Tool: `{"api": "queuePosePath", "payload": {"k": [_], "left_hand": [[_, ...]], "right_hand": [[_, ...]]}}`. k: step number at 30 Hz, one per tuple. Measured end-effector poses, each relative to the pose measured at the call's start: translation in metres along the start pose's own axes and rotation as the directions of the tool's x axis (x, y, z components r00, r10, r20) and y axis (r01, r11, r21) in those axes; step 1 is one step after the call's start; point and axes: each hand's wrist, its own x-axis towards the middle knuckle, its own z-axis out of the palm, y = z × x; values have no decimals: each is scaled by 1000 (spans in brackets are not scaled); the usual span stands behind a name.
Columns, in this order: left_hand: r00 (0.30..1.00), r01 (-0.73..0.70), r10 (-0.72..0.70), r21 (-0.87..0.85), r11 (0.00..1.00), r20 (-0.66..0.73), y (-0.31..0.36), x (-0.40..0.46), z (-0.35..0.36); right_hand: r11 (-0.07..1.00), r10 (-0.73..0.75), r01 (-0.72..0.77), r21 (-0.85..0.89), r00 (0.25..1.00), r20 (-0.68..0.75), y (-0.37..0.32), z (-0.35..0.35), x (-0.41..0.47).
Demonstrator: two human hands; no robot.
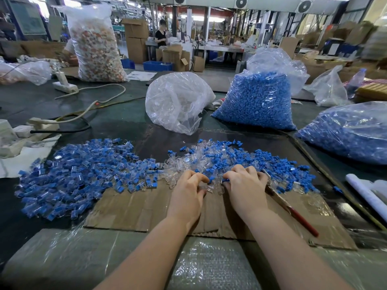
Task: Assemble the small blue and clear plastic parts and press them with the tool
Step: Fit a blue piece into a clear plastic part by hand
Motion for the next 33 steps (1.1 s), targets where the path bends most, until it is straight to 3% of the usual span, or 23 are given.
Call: {"api": "queuePosePath", "payload": {"k": [14, 33], "left_hand": [[987, 126, -139, -147, 981, -83, 2, 1, -4], [985, 134, -158, -274, 952, -66, 2, -2, -6]], "right_hand": [[996, -64, 65, -61, 998, 25, -3, 1, 7], [991, -86, 85, -108, 996, -10, 1, 5, 1]]}}
